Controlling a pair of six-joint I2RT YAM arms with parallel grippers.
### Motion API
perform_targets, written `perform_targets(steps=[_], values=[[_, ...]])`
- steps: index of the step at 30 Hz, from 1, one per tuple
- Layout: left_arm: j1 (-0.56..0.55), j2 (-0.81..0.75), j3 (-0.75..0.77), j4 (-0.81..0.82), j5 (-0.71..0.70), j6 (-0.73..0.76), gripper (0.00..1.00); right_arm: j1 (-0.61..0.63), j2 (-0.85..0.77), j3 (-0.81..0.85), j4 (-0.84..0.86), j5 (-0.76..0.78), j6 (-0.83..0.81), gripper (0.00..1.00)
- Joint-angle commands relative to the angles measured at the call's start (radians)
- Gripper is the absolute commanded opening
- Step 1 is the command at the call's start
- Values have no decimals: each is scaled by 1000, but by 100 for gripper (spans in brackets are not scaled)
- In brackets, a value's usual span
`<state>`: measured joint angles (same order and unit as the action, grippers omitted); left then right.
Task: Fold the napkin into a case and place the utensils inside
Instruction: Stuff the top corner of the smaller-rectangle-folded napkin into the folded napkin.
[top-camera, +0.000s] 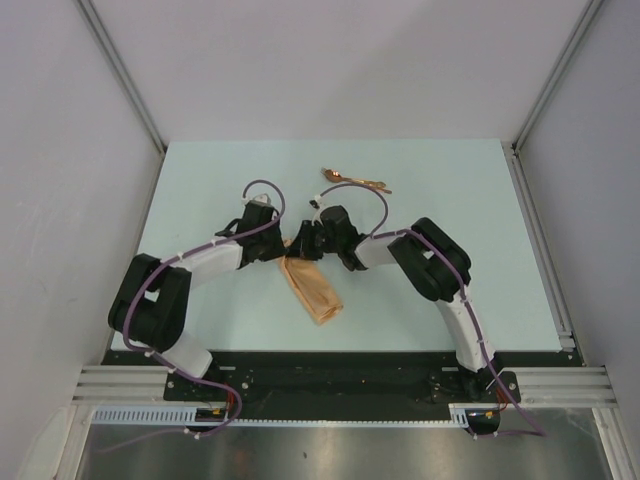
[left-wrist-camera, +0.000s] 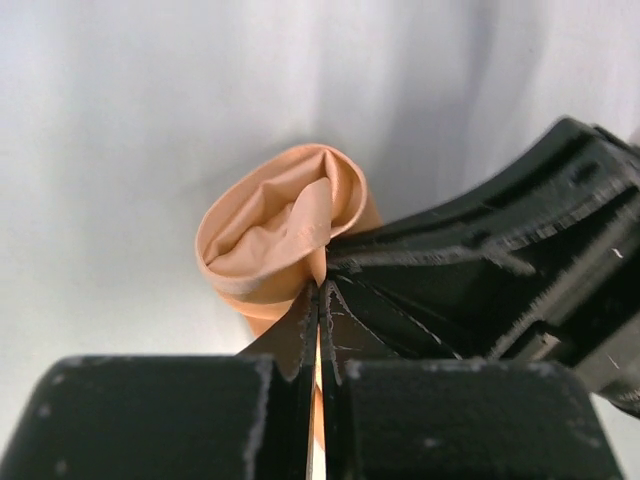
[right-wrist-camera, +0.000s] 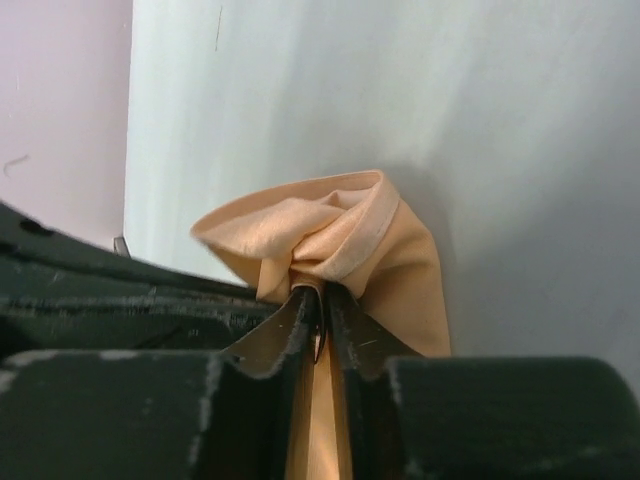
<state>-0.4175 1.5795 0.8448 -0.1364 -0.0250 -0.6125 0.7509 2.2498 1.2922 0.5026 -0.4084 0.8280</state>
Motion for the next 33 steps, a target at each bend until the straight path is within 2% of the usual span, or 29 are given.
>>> perform_targets(steps=[1,2,5,8,13,21,25,28,33], values=[[22,53,8,3,106,-52,0,16,-15,-5,-94,-30,-96,22],[20,51,7,1,105,-52,0,18,-31,-14,-101,-42,-108,30],[23,39,0,4,96,-52,0,11,-59,-40,-104,-87,-128,40],[28,28,-7,6,97,-50,0,11,-76,-42,-131,-105,-155,46],[29,8,-19,4,102,-49,0,5,-101,-74,-95,-145,-133,49],[36,-13,-38,4,103,-43,0,-56,-111,-131,84,-208,28,53],[42,-19,-42,6,102,-41,0,-76,-85,-136,146,-231,88,49],[46,-32,-46,3,103,-39,0,-85,-61,-125,154,-225,100,42],[51,-44,-44,-2,112,-39,0,-85,-6,-94,123,-204,88,19]])
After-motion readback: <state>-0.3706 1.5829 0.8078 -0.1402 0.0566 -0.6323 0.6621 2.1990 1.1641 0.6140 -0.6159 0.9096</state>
